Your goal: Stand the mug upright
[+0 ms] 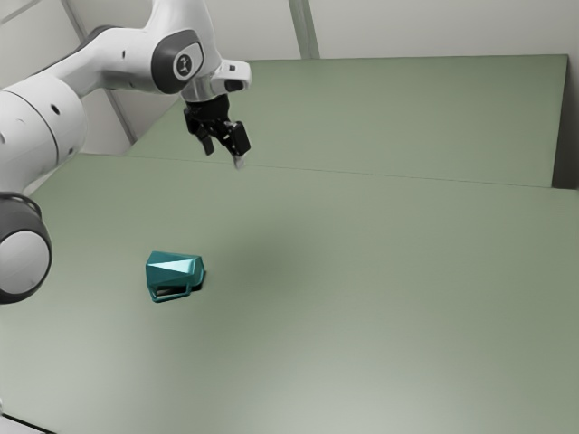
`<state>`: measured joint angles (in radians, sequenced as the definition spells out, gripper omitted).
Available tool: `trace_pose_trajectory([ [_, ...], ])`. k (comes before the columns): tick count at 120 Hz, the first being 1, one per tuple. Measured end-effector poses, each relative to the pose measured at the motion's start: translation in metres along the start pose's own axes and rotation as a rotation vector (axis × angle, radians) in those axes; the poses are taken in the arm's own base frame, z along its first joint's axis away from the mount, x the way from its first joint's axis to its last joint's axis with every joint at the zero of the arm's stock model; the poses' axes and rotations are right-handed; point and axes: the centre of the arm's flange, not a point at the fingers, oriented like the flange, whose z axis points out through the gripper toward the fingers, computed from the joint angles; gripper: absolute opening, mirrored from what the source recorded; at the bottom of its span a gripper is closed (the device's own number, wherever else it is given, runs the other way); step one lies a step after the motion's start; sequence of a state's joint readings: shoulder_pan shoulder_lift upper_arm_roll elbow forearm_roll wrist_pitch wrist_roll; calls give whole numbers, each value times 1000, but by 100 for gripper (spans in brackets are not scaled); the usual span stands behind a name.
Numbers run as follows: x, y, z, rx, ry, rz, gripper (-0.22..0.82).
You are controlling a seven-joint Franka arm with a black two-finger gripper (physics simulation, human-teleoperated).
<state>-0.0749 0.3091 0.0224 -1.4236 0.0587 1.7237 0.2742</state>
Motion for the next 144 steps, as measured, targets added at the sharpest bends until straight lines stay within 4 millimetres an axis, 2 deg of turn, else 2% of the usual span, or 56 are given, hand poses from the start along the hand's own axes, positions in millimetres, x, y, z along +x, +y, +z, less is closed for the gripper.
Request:
trace_pose_trajectory([
  [16,-12,-2,-5,-14,-12,-26,60],
  [24,-31,-9,0,-57,-29,-65,60],
  [46,-114,-59,56,-192,-68,-276,60],
  [67,-160,-107,91,-312,-31,-433,60],
  [78,-174,-122,103,-344,-12,-466,60],
  [92,-186,-130,120,-380,-2,-480,60],
  [114,-197,-146,150,-403,1,-477,60],
  [144,-210,-166,181,-402,12,-441,60],
])
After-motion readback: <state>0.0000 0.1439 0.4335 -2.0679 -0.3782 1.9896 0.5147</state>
